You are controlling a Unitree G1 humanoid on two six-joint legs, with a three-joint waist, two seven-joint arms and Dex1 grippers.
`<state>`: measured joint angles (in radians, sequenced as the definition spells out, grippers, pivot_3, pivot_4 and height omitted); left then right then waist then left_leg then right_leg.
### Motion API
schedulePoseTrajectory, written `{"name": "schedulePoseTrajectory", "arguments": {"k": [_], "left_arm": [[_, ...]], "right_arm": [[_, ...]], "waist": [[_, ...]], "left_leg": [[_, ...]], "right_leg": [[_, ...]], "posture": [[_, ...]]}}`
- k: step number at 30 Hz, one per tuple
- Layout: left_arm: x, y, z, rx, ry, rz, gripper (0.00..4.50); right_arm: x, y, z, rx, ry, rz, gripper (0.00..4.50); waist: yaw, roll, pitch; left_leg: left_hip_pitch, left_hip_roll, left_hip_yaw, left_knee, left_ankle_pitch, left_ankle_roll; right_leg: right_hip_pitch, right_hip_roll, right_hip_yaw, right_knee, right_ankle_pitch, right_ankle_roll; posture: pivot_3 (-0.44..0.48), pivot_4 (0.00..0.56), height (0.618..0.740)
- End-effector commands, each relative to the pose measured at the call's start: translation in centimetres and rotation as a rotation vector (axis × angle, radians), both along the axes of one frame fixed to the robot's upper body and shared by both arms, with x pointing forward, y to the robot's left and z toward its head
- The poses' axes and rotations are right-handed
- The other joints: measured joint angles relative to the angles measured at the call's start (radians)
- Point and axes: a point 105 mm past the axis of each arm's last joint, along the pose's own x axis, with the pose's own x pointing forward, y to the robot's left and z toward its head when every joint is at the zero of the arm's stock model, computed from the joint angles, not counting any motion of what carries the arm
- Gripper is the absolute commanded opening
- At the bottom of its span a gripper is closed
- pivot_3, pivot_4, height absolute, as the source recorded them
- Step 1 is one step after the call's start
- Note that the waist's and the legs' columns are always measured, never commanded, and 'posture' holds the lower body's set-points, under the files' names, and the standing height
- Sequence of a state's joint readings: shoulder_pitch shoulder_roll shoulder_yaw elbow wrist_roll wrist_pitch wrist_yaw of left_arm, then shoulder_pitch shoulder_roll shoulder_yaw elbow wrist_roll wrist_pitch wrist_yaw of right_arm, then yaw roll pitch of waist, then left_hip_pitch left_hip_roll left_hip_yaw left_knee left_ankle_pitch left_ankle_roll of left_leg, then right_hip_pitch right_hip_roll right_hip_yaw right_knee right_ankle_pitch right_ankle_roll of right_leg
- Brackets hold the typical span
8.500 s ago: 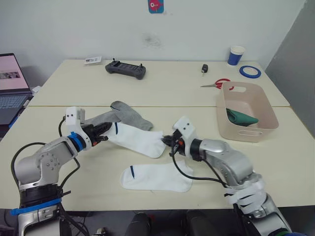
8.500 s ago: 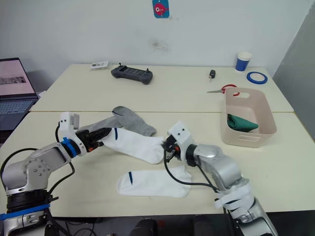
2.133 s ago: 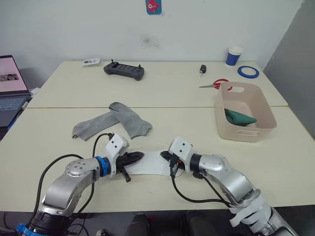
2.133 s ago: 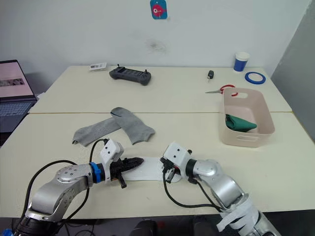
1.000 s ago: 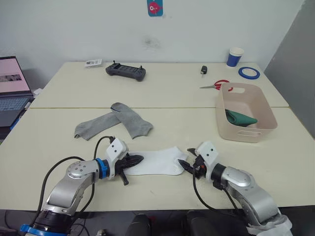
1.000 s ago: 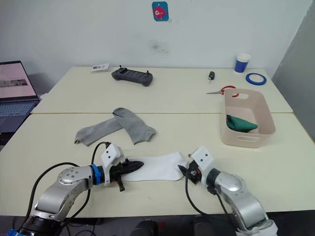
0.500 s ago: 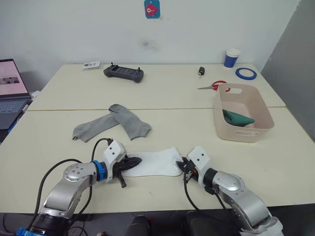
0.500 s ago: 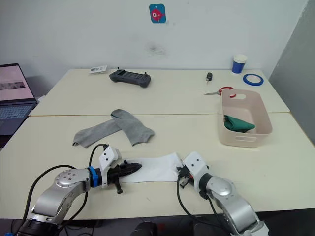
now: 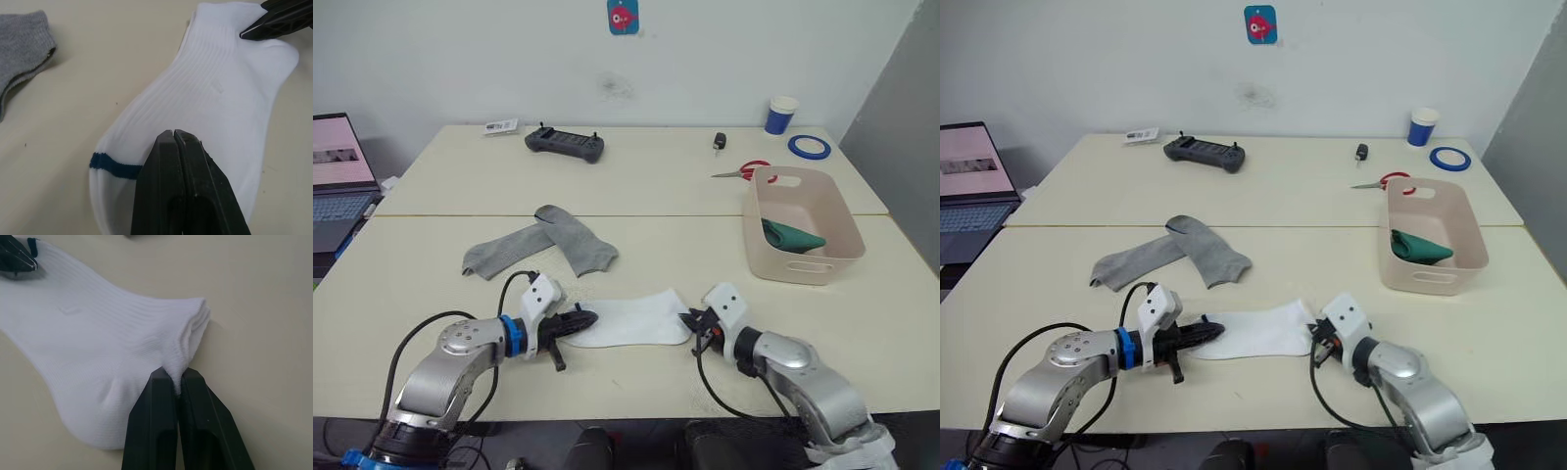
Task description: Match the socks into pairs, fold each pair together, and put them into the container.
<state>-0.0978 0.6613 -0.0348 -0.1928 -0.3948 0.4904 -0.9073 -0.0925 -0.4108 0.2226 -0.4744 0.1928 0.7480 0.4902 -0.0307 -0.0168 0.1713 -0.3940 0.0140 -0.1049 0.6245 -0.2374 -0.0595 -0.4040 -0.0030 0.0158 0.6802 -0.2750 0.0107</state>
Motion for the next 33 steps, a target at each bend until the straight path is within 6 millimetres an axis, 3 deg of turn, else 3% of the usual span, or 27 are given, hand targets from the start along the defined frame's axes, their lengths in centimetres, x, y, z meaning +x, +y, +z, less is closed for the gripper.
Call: {"name": "schedulePoseTrajectory", "arguments": {"k": [1,9,15,19,25,30,33], "left_arm": [[0.3,-1.0,0.3,-0.018,-0.028,-0.013,0.0],[0.4,-0.7,-3.4,0.019,0.049,0.049,0.0],[-0.6,-0.4,-3.4,0.023,0.059,0.031,0.0],[-0.7,0.3,-2.2,0.019,0.04,0.041,0.0],[-1.5,2.7,-0.7,0.044,0.056,0.04,0.0],[-2.0,2.9,-3.4,0.07,0.115,0.063,0.0],[-2.6,2.4,-4.0,0.064,0.132,0.05,0.0]], "right_arm": [[-0.3,0.6,2.9,0.045,-0.069,0.081,0.01],[-2.0,4.3,5.0,0.109,-0.065,0.242,0.01],[-1.7,8.0,5.7,0.164,-0.042,0.322,0.01],[-0.9,10.2,4.7,0.195,0.034,0.341,0.01],[-0.7,11.5,4.5,0.188,0.041,0.384,0.01],[-1.0,12.9,5.1,0.201,0.033,0.429,0.01],[-1.1,14.0,4.9,0.2,0.045,0.442,0.01]], "waist": [[0.0,0.0,0.0],[-0.002,0.0,0.0],[-0.009,0.0,0.0],[-0.011,0.0,-0.001],[-0.013,0.001,0.0],[-0.013,0.001,0.0],[-0.013,0.002,-0.001]], "left_leg": [[0.0,0.0,0.0,0.0,0.0,0.0],[0.001,0.001,-0.001,0.0,0.0,0.0],[0.002,0.001,0.0,-0.001,0.0,0.0],[0.002,0.001,0.0,-0.001,0.0,0.0],[0.002,0.002,-0.001,-0.001,0.0,0.0],[0.002,0.001,-0.001,-0.001,0.0,0.0],[0.002,0.001,-0.001,-0.001,0.0,0.0]], "right_leg": [[0.0,0.0,0.0,0.0,0.0,0.0],[0.0,0.001,0.0,0.001,0.0,0.0],[0.001,0.001,0.0,0.001,0.0,0.0],[0.0,0.001,0.0,0.001,0.0,0.0],[0.0,0.001,0.0,0.001,0.0,-0.001],[0.0,0.001,0.0,0.001,0.0,-0.001],[0.0,0.001,0.0,0.001,0.0,-0.001]], "posture": [[0.0,0.15,0.74],[0.0,0.15,0.74],[0.0,0.15,0.74],[0.0,0.15,0.74],[0.0,0.15,0.74],[0.0,0.15,0.74],[0.0,0.15,0.74]]}}
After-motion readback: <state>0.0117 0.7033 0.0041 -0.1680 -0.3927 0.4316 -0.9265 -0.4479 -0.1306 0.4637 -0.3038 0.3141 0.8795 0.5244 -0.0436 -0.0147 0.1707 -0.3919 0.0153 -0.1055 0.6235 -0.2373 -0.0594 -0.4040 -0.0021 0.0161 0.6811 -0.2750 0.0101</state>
